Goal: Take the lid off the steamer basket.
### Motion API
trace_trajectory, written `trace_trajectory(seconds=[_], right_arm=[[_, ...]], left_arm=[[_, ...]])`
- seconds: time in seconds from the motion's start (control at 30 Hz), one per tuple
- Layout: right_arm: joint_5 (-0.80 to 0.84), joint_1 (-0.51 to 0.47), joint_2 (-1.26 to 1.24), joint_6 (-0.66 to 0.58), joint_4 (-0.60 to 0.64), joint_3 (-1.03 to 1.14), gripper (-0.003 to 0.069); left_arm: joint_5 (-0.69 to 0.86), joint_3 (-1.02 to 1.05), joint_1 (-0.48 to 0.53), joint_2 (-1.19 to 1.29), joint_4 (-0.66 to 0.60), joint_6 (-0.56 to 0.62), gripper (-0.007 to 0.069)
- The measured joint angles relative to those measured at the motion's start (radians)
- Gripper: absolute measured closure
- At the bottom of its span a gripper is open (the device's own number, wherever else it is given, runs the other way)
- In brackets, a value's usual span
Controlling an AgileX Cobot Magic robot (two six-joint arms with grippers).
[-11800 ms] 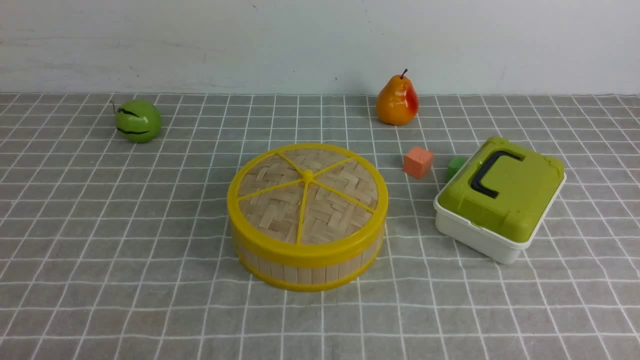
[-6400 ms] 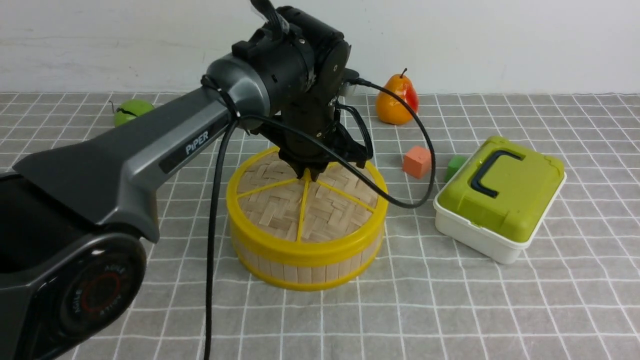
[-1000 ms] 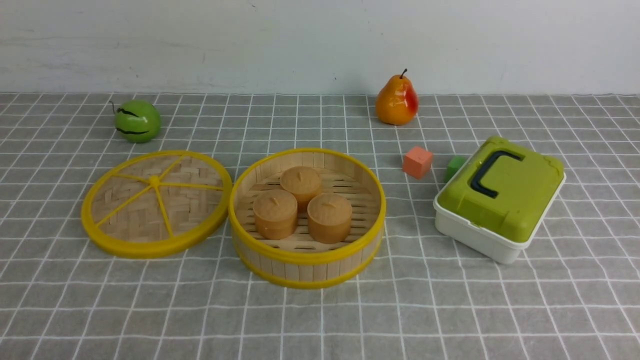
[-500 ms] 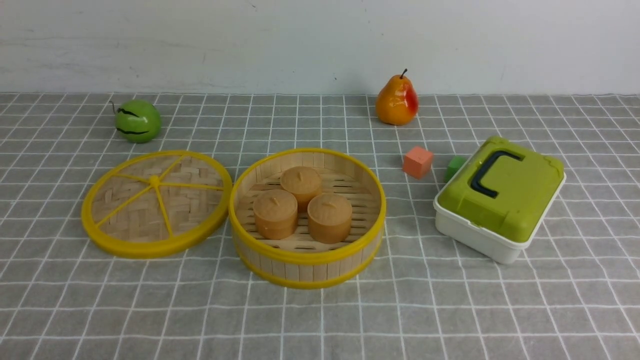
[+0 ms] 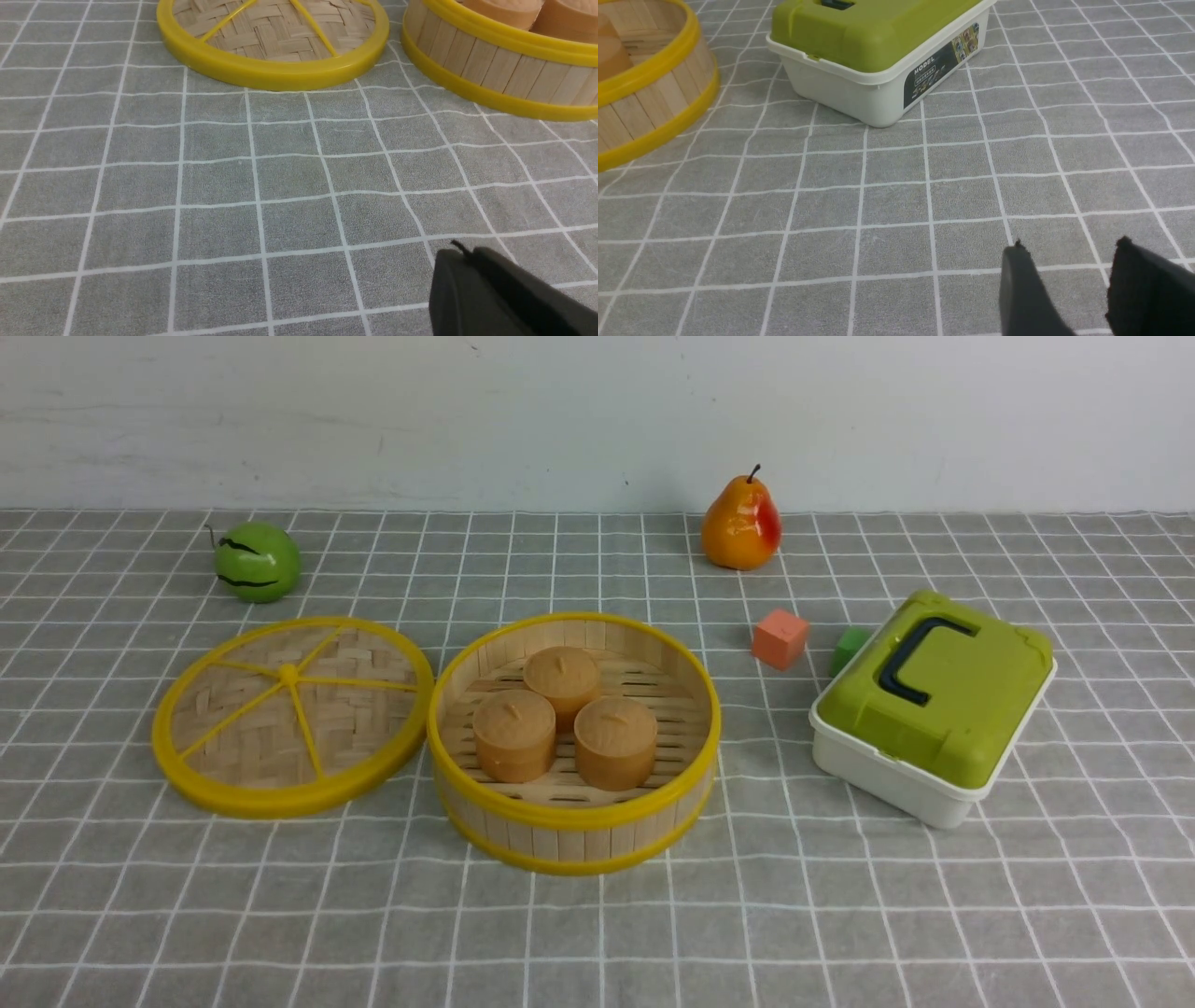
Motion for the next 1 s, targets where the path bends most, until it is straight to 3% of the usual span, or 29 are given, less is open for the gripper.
trace_trajectory(seconds=[1.0], right_arm=[[0.0, 0.0, 0.0, 0.0, 0.0, 0.0, 0.0417]], left_arm=[[0.0, 0.0, 0.0, 0.0, -0.001, 0.0, 0.058]])
